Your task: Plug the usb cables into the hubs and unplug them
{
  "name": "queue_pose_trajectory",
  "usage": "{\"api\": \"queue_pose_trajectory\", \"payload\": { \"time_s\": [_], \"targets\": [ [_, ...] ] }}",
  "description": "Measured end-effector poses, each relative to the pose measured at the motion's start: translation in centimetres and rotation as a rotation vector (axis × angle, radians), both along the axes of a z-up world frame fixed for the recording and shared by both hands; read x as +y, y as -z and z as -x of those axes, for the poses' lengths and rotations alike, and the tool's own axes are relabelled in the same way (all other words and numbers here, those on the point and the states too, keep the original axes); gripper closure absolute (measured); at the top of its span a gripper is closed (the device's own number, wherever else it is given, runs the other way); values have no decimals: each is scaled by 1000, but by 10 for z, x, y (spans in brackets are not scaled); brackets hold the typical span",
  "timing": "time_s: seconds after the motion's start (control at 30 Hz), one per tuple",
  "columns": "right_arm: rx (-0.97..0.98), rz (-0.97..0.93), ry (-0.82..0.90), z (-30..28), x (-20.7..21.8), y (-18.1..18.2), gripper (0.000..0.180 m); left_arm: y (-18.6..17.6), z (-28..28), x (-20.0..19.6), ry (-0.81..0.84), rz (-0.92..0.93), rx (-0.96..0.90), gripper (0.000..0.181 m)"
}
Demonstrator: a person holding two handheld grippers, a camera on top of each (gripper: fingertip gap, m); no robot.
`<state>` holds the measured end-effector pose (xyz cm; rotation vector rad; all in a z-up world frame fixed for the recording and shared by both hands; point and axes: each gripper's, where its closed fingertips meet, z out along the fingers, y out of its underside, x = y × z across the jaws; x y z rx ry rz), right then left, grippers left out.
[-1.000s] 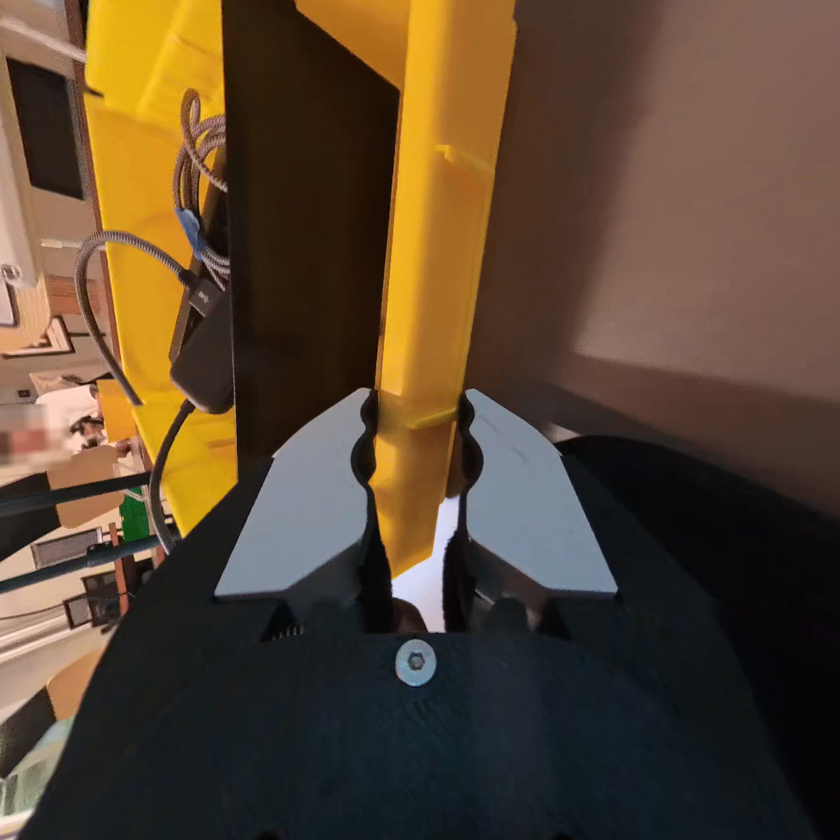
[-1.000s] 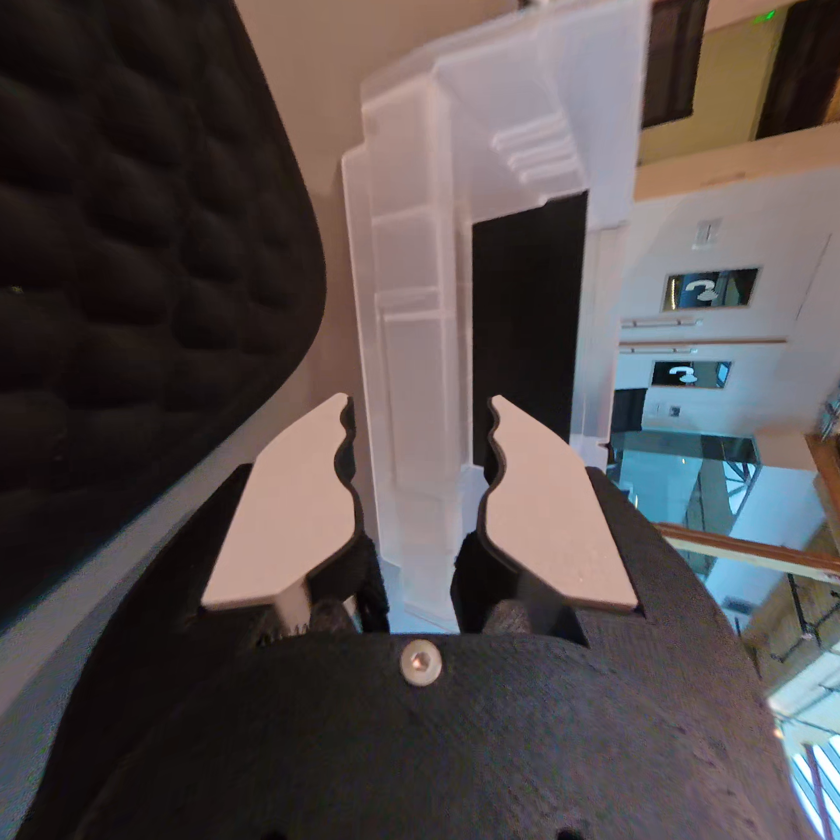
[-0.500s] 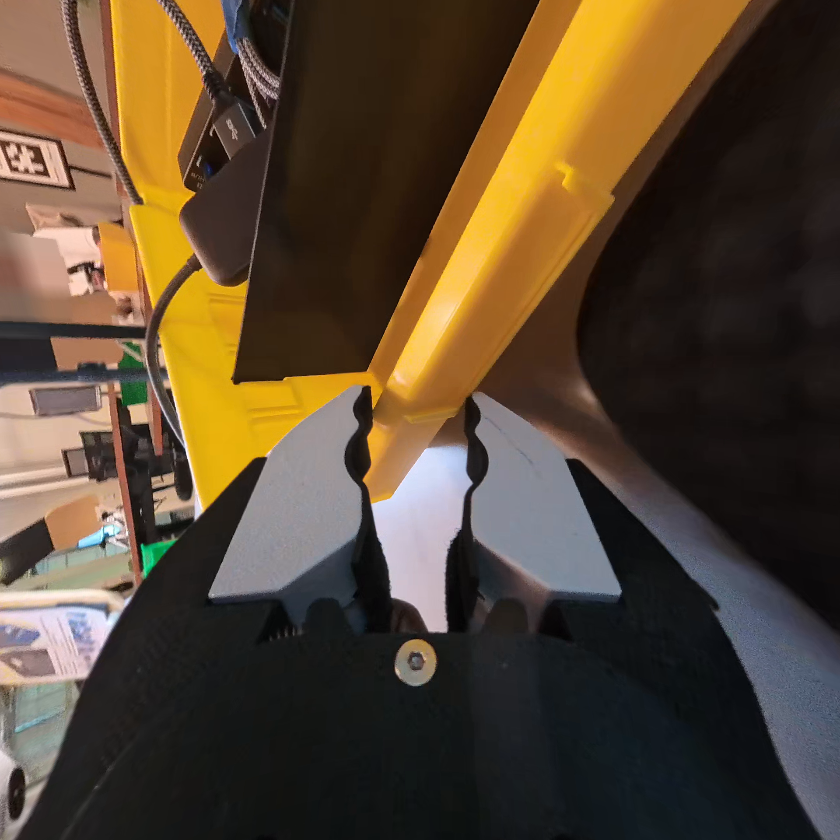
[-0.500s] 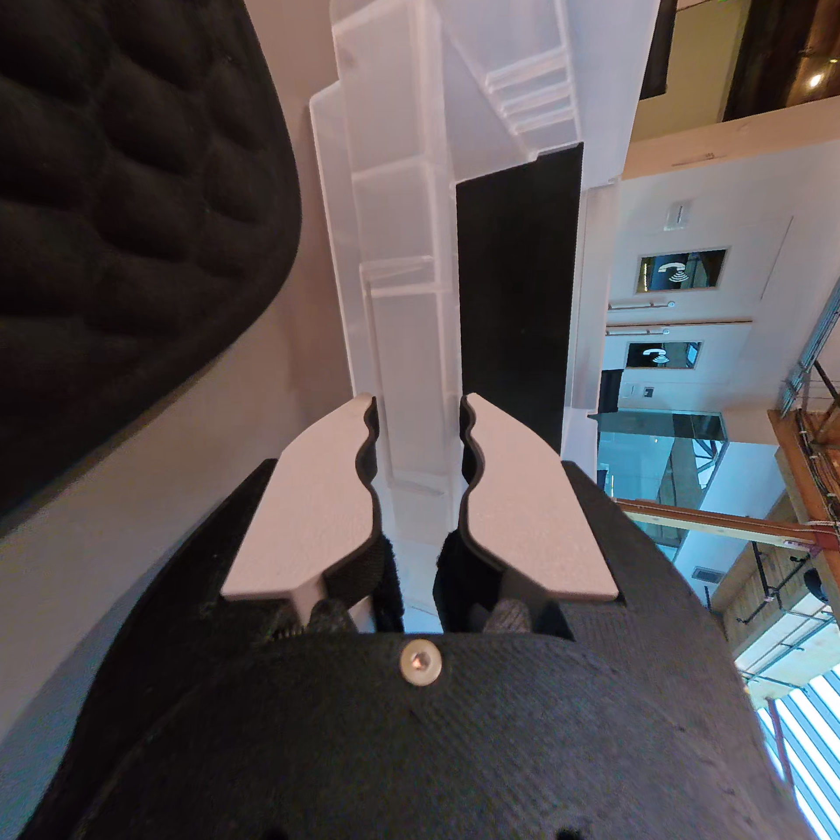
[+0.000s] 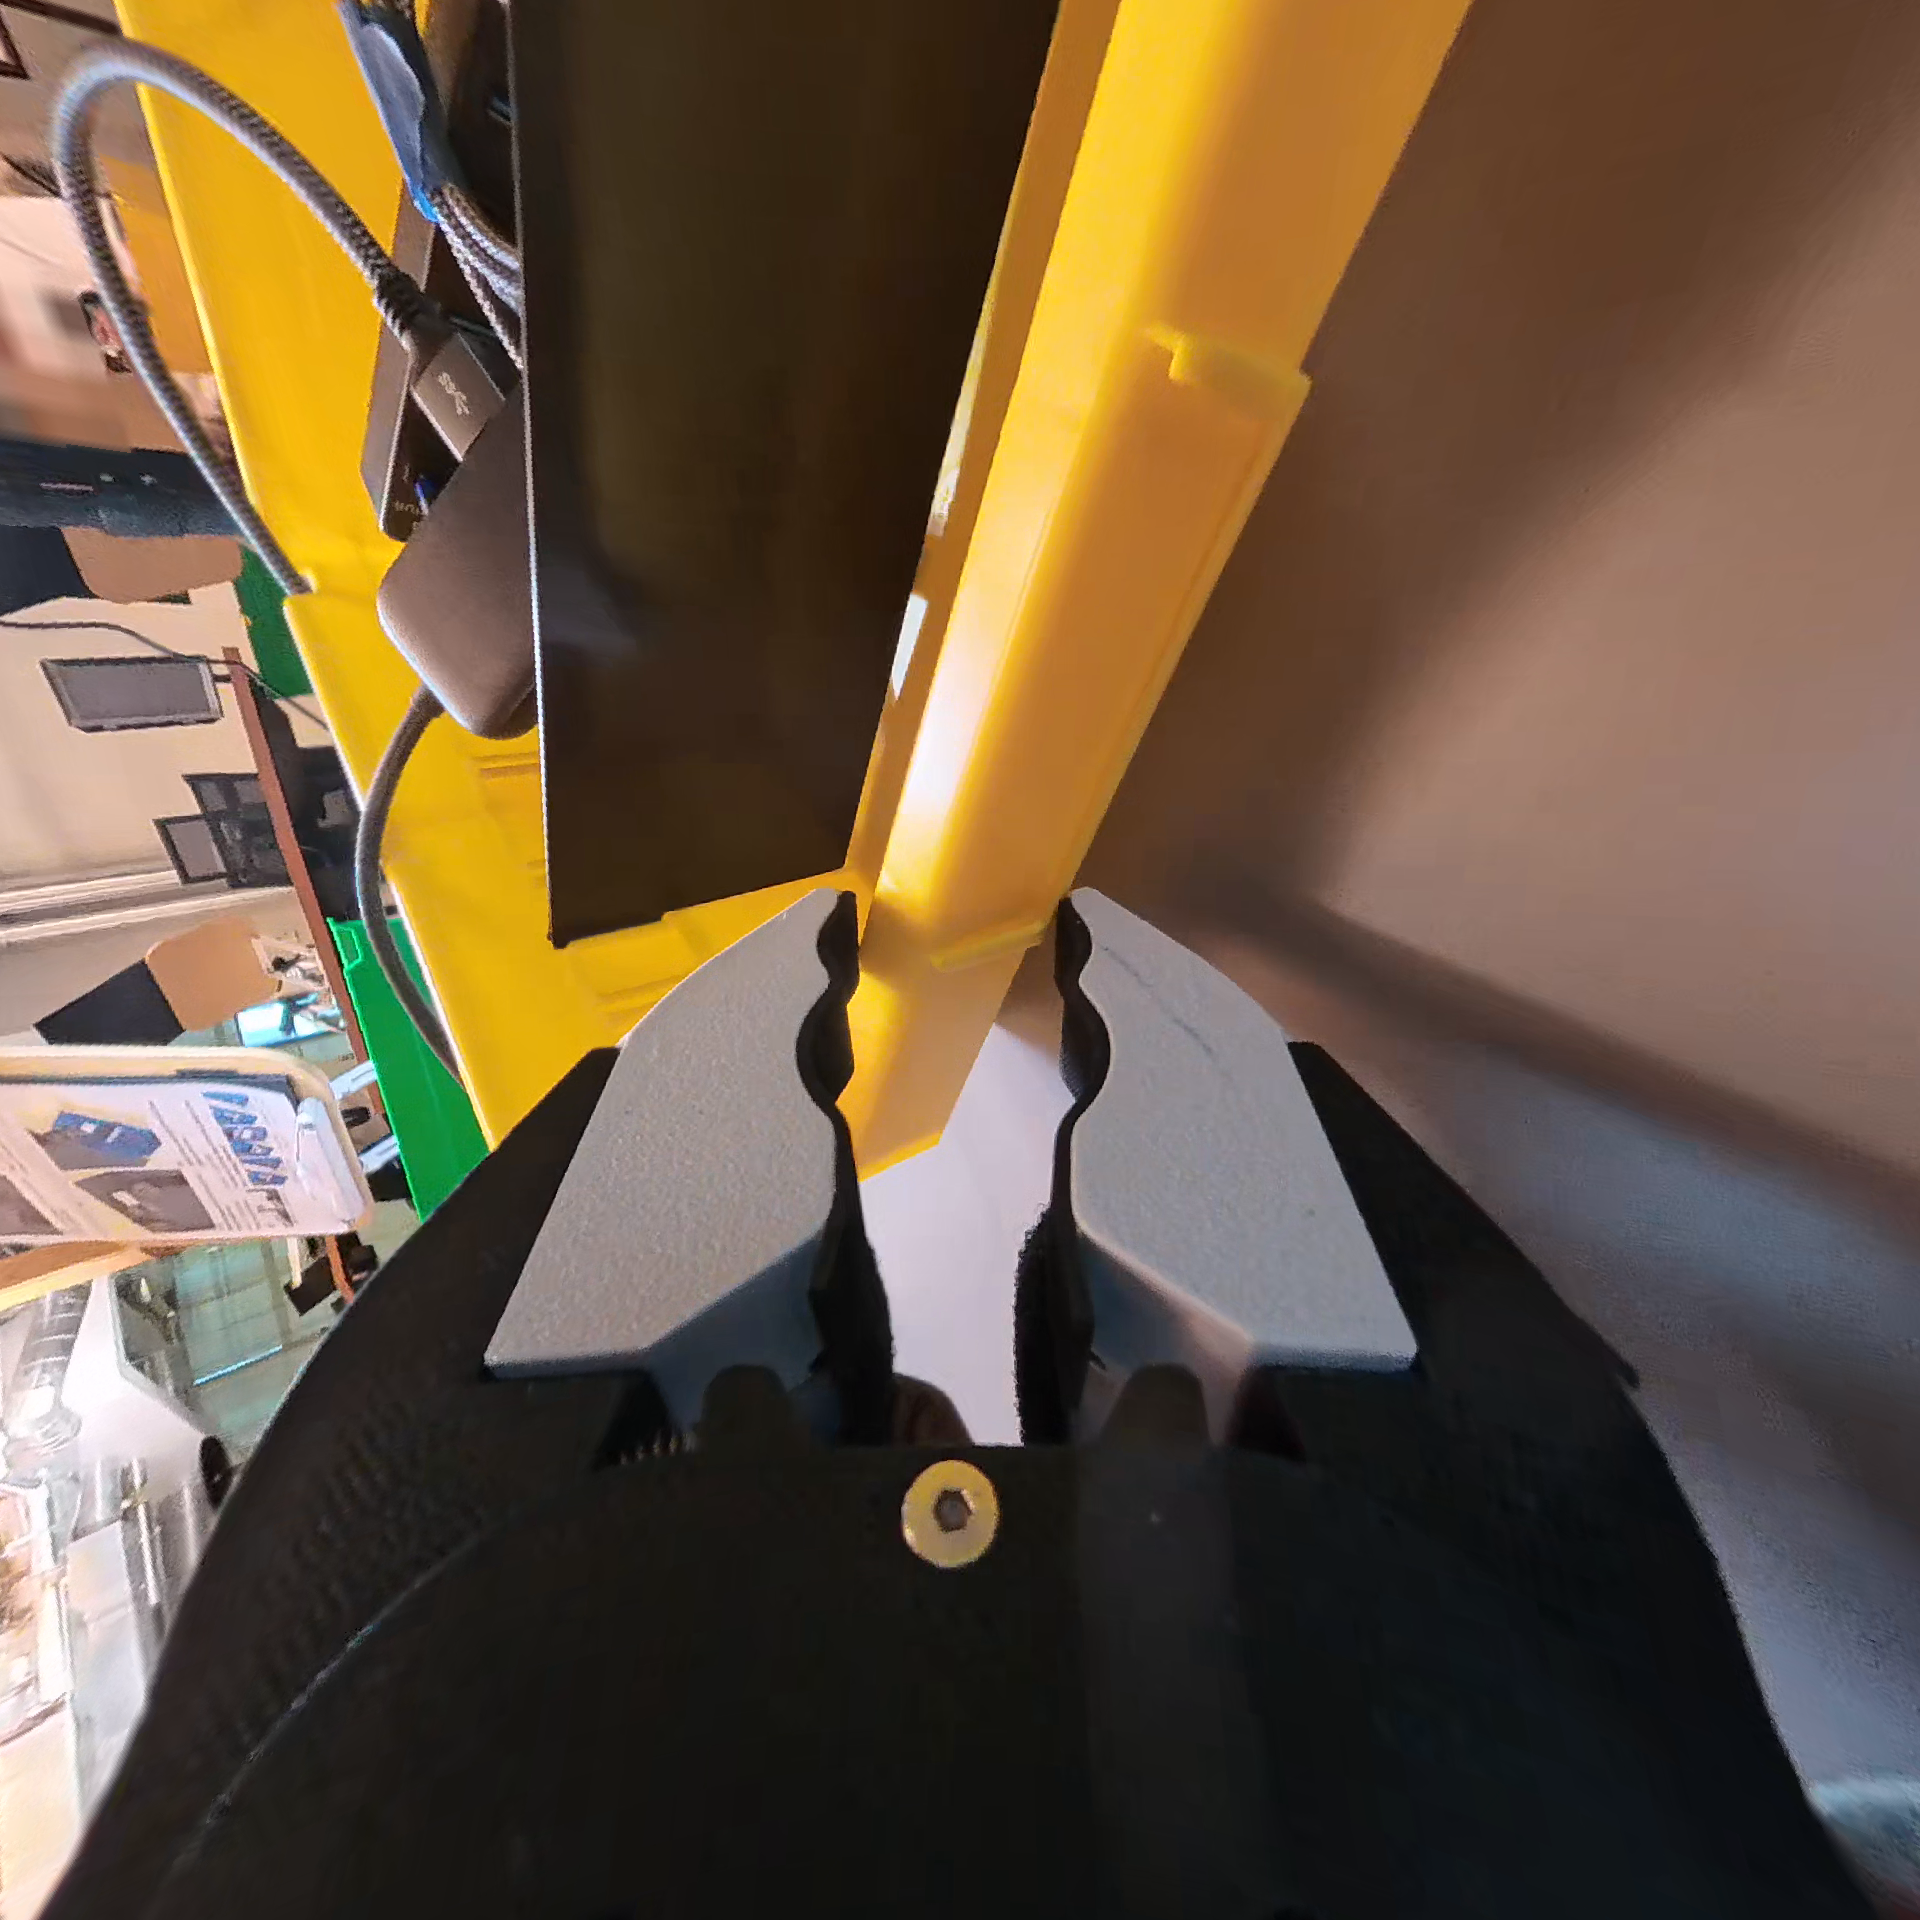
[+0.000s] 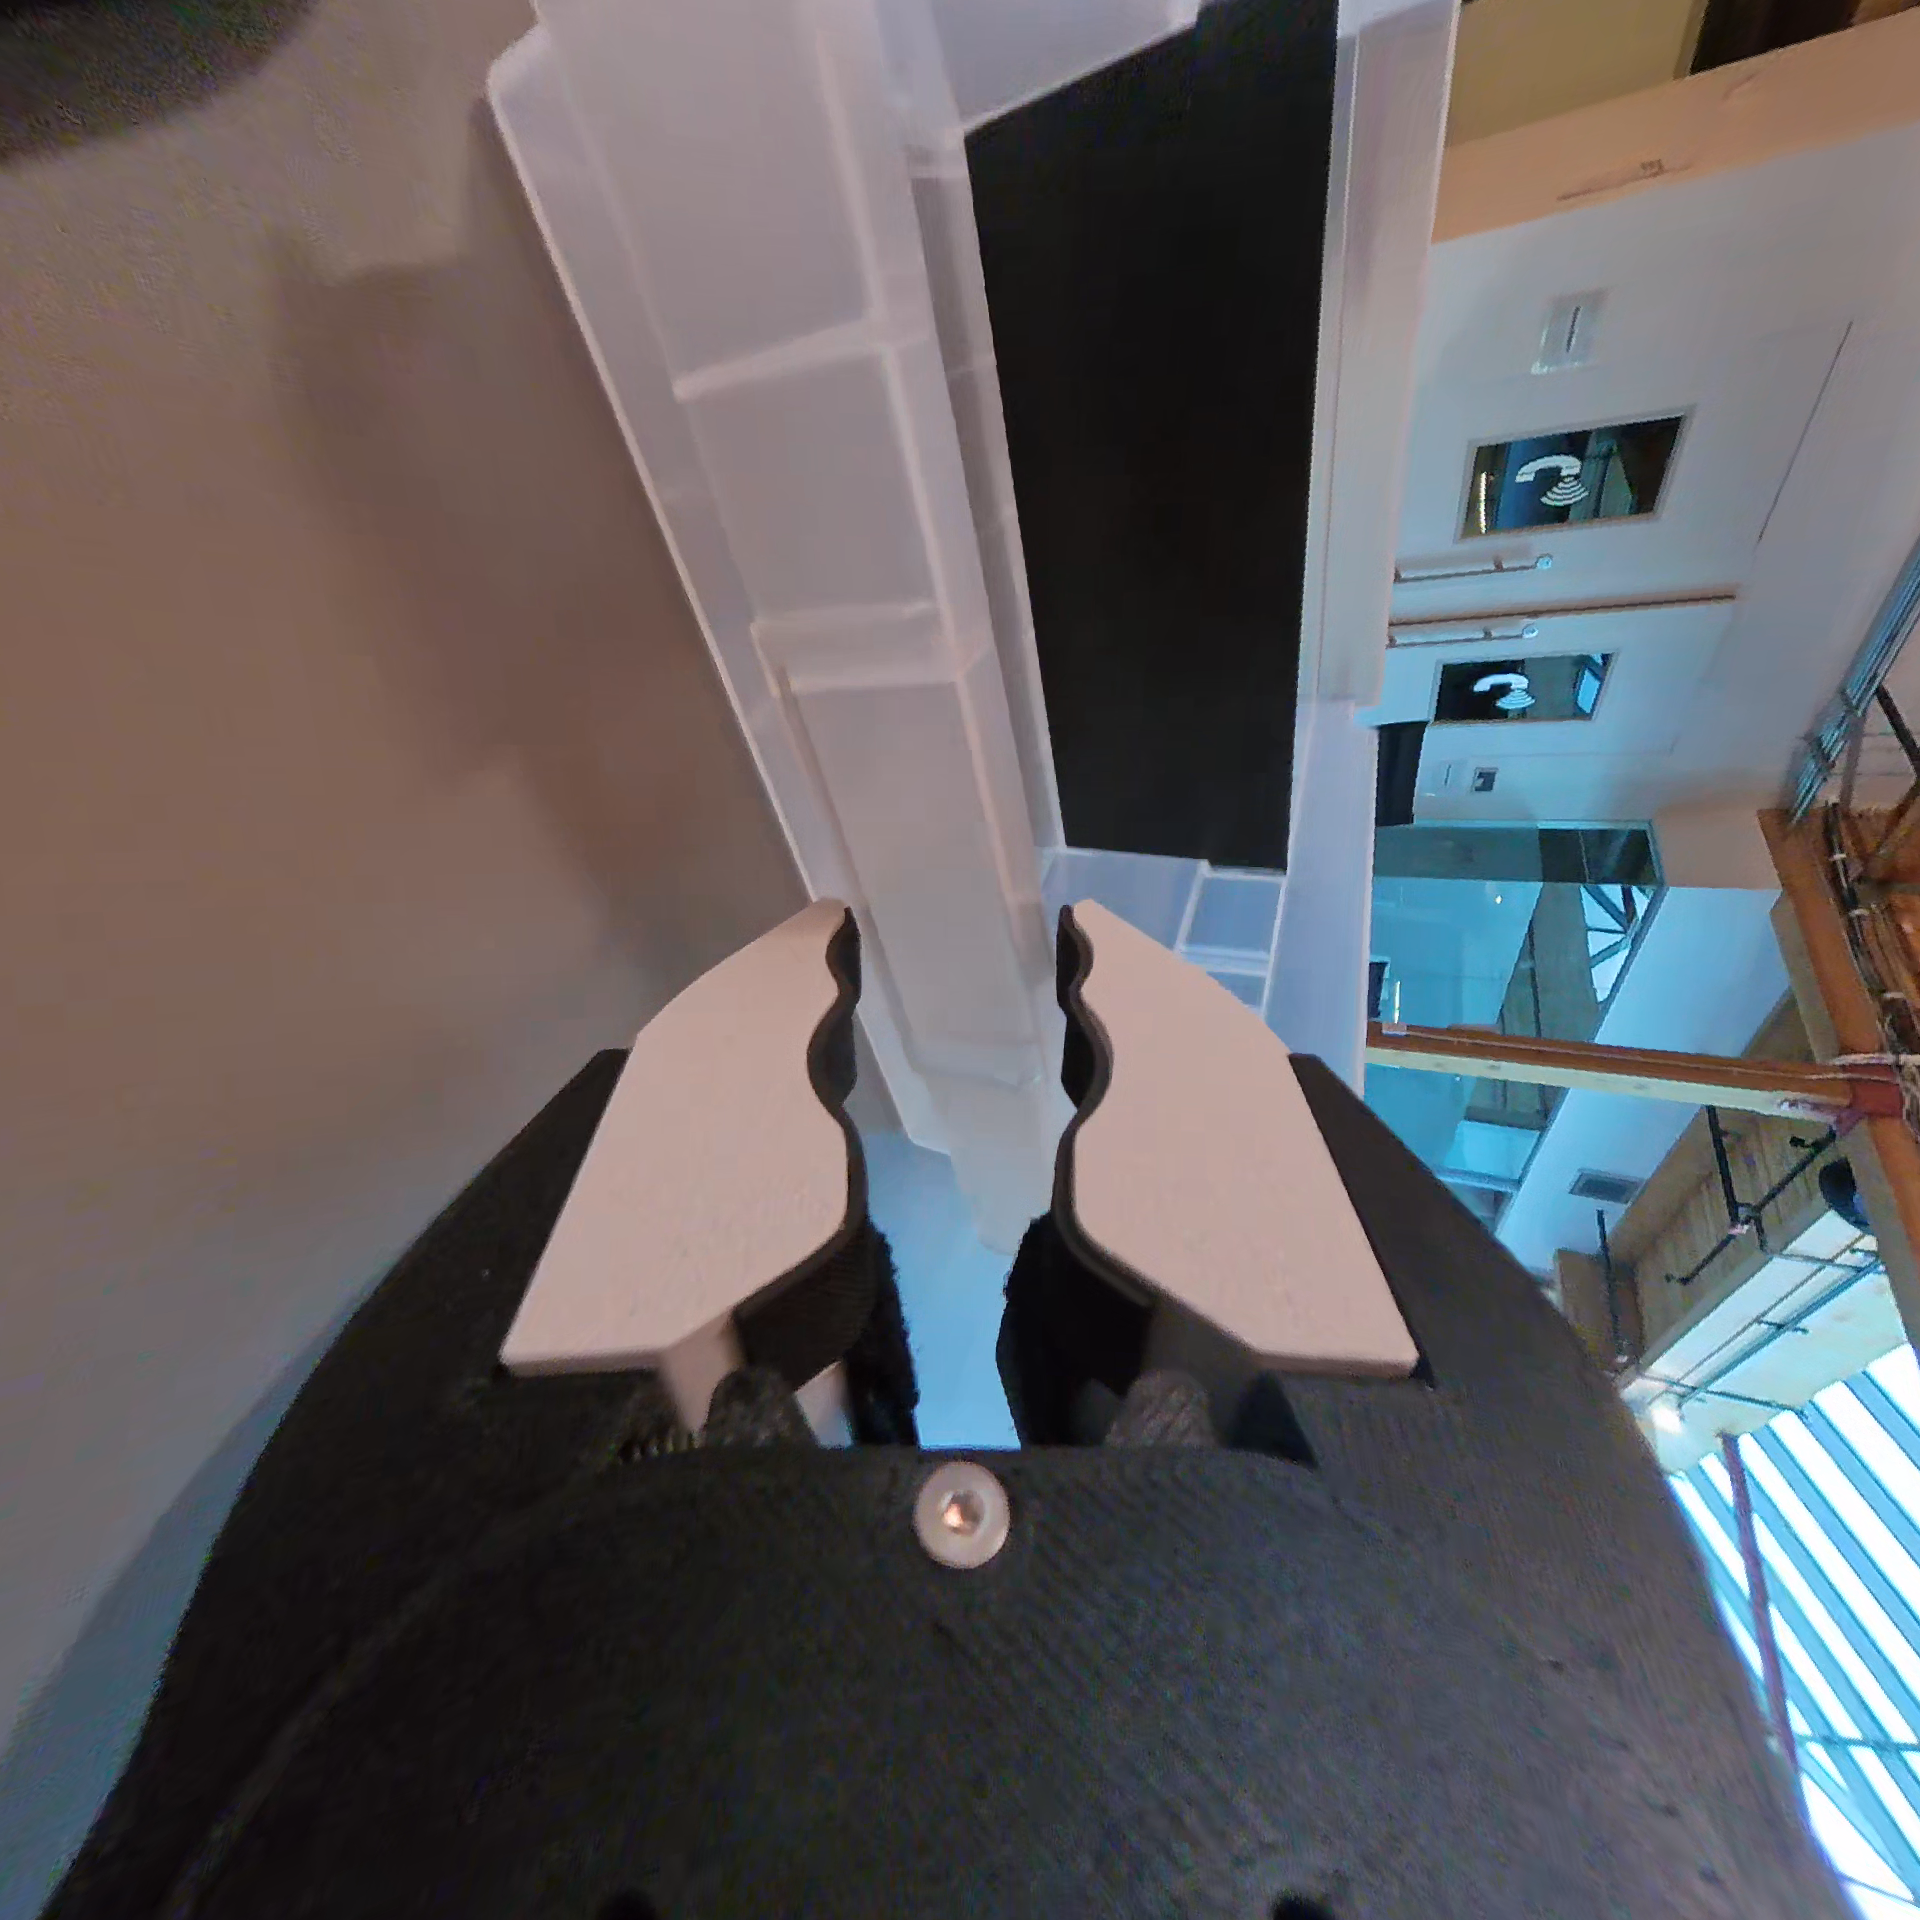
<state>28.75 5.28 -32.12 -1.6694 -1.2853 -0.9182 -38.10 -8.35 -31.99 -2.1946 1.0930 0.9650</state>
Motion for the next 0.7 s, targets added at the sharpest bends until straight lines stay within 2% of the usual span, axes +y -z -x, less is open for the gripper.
{"api": "queue_pose_trajectory", "payload": {
  "time_s": [0.1,0.23,0.3,0.43,0.5,0.6,0.7],
  "targets": [
    [52,31,15,-6,-6,0,139,1,-8,-9,12,56,-28,142],
    [133,14,14,-10,-13,-11,136,-5,-26,-12,44,50,-186,120],
    [211,11,-2,-8,-17,-19,133,-17,-45,-14,97,27,-344,114],
    [416,-37,-83,8,-24,-44,132,-77,-67,0,173,-208,-653,114],
    [492,-64,-145,20,-27,-57,132,-99,-69,9,184,-264,-810,114],
    [576,-100,-236,39,-32,-75,132,-117,-58,29,145,-324,-974,114],
    [629,-124,-298,53,-36,-89,131,-117,-51,49,94,-256,-1119,111]
  ]
}}
